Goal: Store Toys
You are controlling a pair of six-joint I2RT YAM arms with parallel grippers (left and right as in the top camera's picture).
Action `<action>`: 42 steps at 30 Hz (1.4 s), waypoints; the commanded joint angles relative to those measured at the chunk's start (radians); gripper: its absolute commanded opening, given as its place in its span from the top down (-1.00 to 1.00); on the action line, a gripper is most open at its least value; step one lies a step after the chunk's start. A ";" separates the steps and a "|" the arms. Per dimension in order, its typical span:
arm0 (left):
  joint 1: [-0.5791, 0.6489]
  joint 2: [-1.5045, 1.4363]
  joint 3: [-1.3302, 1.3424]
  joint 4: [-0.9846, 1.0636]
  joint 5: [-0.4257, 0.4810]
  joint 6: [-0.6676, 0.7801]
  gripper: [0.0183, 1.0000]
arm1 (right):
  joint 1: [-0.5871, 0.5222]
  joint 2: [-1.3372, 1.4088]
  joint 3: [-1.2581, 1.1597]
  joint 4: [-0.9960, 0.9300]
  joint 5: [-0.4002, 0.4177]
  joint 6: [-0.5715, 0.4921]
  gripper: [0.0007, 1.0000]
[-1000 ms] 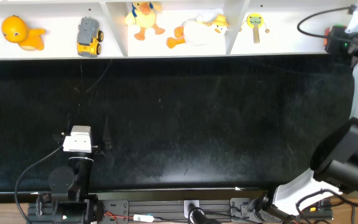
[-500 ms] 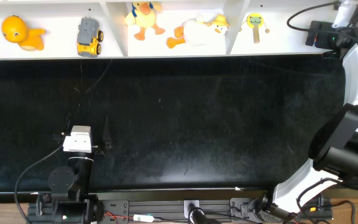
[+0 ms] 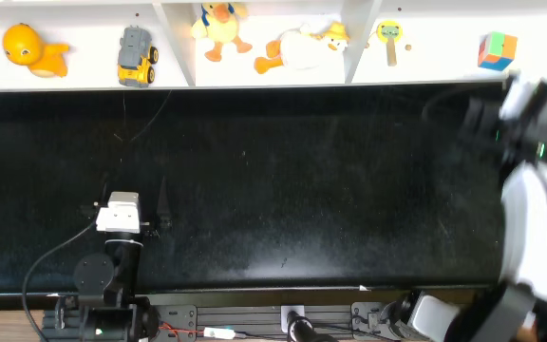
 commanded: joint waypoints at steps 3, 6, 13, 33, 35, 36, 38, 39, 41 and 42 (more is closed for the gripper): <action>-0.005 -0.012 -0.002 -0.003 -0.008 -0.010 -1.00 | 0.187 -0.329 -0.347 0.143 0.073 0.097 -0.99; -0.005 -0.012 -0.002 -0.003 -0.008 -0.010 -1.00 | 0.326 -0.480 -0.485 0.276 0.225 0.218 -0.99; -0.005 -0.012 -0.002 -0.003 -0.008 -0.010 -1.00 | 0.385 -0.857 -0.787 0.524 -0.001 0.330 -0.99; -0.005 -0.012 -0.002 -0.003 -0.008 -0.010 -1.00 | 0.378 -1.368 -0.928 0.378 0.008 0.101 -0.99; -0.005 -0.012 -0.002 -0.003 -0.008 -0.010 -1.00 | 0.381 -1.367 -0.928 0.375 0.007 0.101 -0.99; -0.005 -0.012 -0.002 -0.003 -0.008 -0.010 -1.00 | 0.381 -1.367 -0.928 0.374 0.007 0.101 -0.99; -0.005 -0.012 -0.002 -0.002 -0.008 -0.010 -1.00 | 0.380 -1.367 -0.928 0.373 0.007 0.101 -0.99; -0.005 -0.012 -0.002 -0.003 -0.008 -0.010 -1.00 | 0.379 -1.367 -0.928 0.372 0.007 0.102 -0.99; -0.005 -0.012 -0.002 -0.003 -0.008 -0.010 -1.00 | 0.379 -1.366 -0.928 0.371 0.007 0.101 -0.99; -0.005 -0.012 -0.002 -0.003 -0.008 -0.010 -1.00 | 0.379 -1.365 -0.928 0.371 0.007 0.101 -0.99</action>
